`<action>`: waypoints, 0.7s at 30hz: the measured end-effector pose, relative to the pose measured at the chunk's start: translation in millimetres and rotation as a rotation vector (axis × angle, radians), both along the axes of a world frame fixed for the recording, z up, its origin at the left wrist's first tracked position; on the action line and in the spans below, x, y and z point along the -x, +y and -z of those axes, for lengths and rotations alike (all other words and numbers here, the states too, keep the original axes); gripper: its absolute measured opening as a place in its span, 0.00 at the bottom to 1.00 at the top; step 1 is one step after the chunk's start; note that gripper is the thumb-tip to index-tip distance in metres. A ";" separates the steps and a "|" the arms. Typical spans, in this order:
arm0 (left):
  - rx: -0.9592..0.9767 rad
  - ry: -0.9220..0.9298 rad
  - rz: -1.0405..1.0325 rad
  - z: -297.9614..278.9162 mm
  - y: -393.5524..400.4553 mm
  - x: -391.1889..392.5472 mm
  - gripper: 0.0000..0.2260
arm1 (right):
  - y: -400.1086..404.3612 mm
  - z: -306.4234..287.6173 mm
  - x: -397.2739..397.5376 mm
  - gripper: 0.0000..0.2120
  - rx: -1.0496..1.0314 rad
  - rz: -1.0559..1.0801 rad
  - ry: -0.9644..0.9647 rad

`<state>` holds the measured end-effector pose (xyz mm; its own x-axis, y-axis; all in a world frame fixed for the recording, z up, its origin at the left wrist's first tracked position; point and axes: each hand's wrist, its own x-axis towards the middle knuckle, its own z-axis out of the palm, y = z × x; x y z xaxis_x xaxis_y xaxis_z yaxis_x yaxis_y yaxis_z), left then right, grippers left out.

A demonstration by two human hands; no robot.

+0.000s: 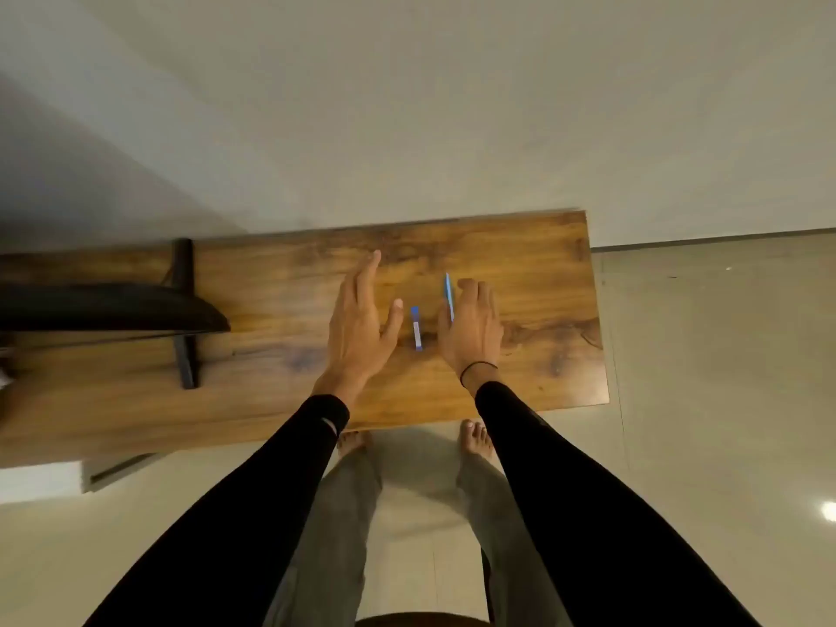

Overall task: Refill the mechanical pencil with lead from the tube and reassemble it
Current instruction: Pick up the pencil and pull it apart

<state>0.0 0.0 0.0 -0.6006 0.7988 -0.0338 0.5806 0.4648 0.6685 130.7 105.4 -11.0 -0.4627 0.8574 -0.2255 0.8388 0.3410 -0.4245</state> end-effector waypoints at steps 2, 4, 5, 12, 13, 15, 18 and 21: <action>-0.047 -0.031 -0.065 18.5 6.2 -0.2 0.27 | 2.4 18.3 5.8 0.12 0.013 0.073 0.026; -0.079 -0.056 -0.090 33.0 11.8 -4.4 0.23 | 2.5 34.5 7.6 0.09 -0.008 0.114 0.035; -0.117 -0.065 -0.090 41.5 12.5 -7.4 0.21 | 0.7 42.8 6.6 0.08 -0.029 0.115 0.053; -0.375 -0.099 -0.124 75.3 6.4 -31.8 0.12 | -4.8 69.9 -4.9 0.03 0.048 0.402 0.452; -0.399 -0.113 -0.138 76.1 7.7 -34.9 0.12 | -4.9 70.0 -6.0 0.04 0.083 0.473 0.557; -0.402 -0.166 -0.144 75.8 12.8 -40.6 0.13 | -7.2 70.3 -8.0 0.05 0.170 0.522 0.707; -0.342 -0.304 -0.126 74.8 22.2 -48.9 0.15 | -14.1 75.1 -11.6 0.06 0.276 0.466 0.821; -0.337 -0.298 -0.090 77.9 27.3 -49.6 0.12 | -16.4 76.7 -13.7 0.05 0.273 0.342 0.897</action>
<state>49.6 27.3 -77.9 -0.6716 0.7400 0.0369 0.3069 0.2325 0.9229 144.4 88.9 -87.8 -0.2960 0.9472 -0.1230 0.2046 -0.0629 -0.9768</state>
